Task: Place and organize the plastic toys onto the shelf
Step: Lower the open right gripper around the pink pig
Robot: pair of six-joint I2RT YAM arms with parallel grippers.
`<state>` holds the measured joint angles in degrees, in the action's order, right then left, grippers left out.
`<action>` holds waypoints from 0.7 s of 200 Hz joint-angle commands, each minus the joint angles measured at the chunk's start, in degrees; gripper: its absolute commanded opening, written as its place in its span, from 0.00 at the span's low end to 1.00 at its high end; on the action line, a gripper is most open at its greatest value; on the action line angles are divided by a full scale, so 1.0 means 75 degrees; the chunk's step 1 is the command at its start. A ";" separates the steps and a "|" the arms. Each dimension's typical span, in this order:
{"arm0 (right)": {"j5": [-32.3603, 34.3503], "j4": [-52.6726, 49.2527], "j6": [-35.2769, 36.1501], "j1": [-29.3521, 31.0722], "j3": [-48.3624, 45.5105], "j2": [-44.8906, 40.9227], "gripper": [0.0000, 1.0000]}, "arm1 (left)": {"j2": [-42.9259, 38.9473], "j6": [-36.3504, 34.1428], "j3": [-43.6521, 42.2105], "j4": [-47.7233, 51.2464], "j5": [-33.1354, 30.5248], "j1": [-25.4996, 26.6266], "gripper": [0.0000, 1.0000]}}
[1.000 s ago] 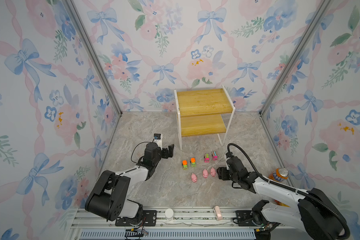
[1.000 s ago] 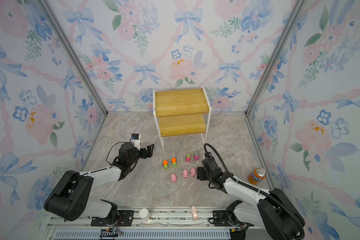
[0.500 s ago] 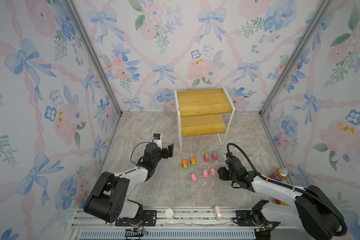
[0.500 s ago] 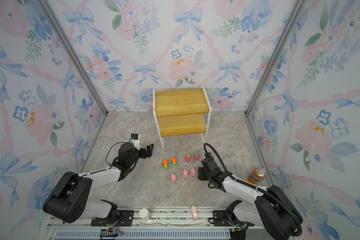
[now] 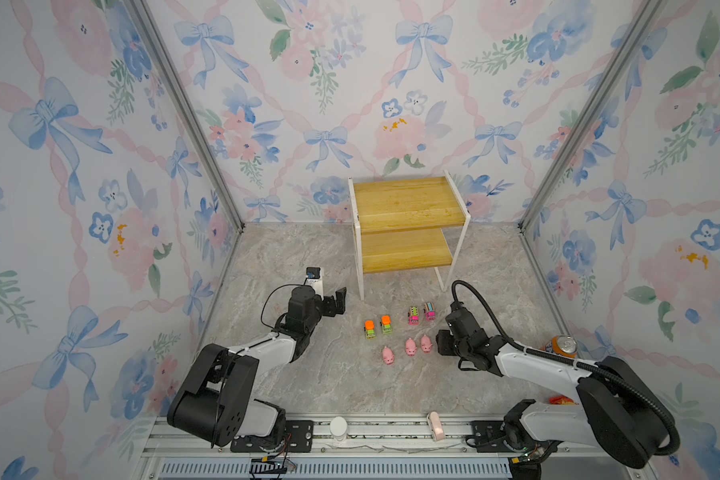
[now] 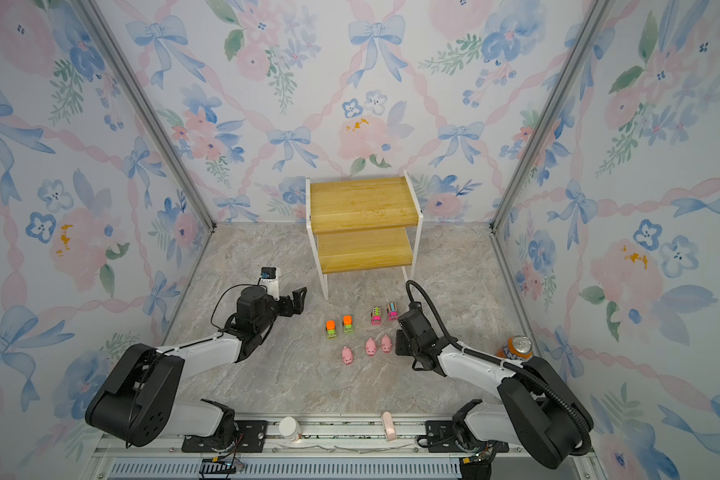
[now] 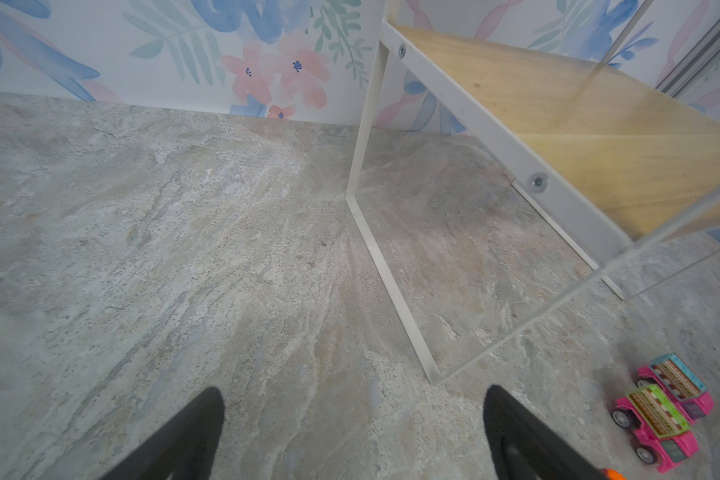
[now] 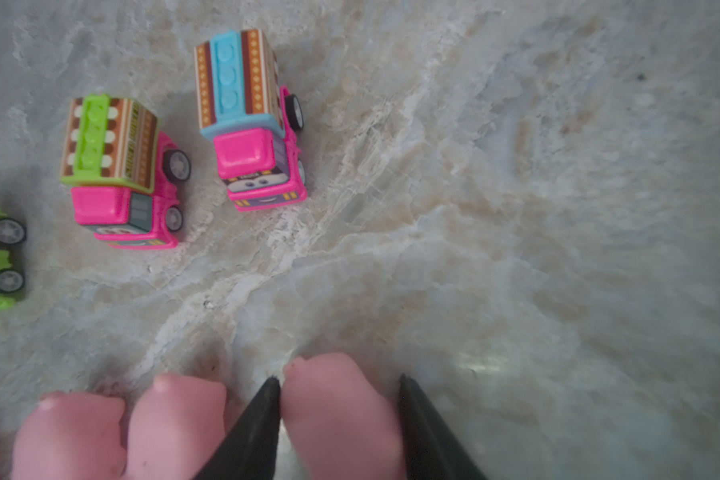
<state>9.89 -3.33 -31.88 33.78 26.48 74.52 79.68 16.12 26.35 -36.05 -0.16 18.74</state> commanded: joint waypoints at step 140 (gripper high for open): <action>0.0064 -0.0366 -0.0929 -0.1559 0.0084 -0.0153 0.42 | 0.0120 -0.0110 -0.0024 -0.0001 -0.0003 0.0029 0.98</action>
<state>10.90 -4.45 -37.36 24.32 26.61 74.11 79.72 16.12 26.35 -36.05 -0.16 18.74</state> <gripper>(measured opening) 0.409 0.980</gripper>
